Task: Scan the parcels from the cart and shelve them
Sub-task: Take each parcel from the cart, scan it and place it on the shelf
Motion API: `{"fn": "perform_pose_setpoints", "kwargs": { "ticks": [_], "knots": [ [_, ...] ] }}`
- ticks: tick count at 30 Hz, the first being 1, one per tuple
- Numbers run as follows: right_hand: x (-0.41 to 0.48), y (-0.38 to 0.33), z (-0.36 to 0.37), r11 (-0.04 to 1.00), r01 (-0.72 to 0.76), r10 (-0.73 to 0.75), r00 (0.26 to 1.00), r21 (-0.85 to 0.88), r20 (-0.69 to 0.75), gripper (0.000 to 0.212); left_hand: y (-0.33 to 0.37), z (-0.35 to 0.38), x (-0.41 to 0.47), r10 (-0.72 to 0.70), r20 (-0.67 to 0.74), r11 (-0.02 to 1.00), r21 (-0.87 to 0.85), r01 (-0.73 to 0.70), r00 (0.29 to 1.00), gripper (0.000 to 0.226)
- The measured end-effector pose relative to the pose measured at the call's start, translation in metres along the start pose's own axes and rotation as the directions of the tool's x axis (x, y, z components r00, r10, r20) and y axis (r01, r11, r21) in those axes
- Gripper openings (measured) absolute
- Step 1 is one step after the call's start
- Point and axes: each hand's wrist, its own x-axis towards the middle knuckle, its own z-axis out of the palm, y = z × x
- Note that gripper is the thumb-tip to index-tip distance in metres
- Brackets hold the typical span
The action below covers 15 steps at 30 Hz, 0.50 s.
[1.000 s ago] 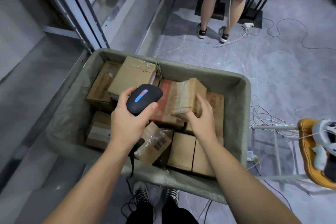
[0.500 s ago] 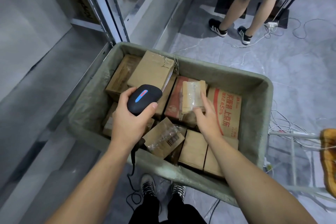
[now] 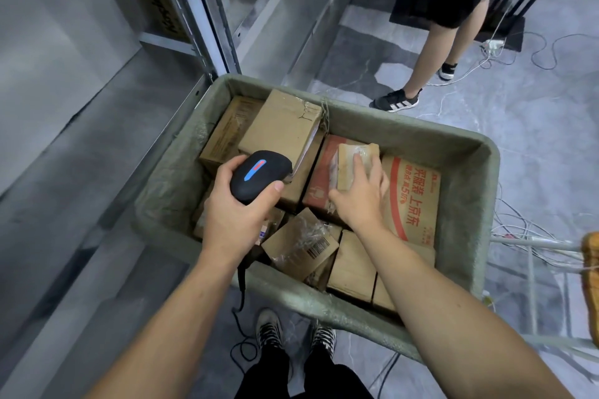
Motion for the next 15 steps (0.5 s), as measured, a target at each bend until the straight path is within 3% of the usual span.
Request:
{"fn": "perform_pose_setpoints", "kwargs": {
  "ticks": [6,12,15],
  "knots": [
    [-0.008,0.021,-0.018,0.903,-0.043,0.012,0.997,0.428,0.076,0.079,0.005,0.007,-0.003,0.013,0.018,1.000,-0.029,-0.013,1.000,0.060],
    [-0.006,0.034,-0.019,0.843,-0.174,0.104,0.981,0.510,0.161,0.091,0.005,0.014,-0.005,0.022,0.033,1.000,-0.018,-0.021,0.999,0.063],
    [-0.002,0.037,-0.020,0.835,-0.239,0.160,0.967,0.496,0.197,0.086,0.005,0.017,-0.007,0.022,0.041,1.000,-0.005,-0.022,0.999,0.062]
  ]
}}
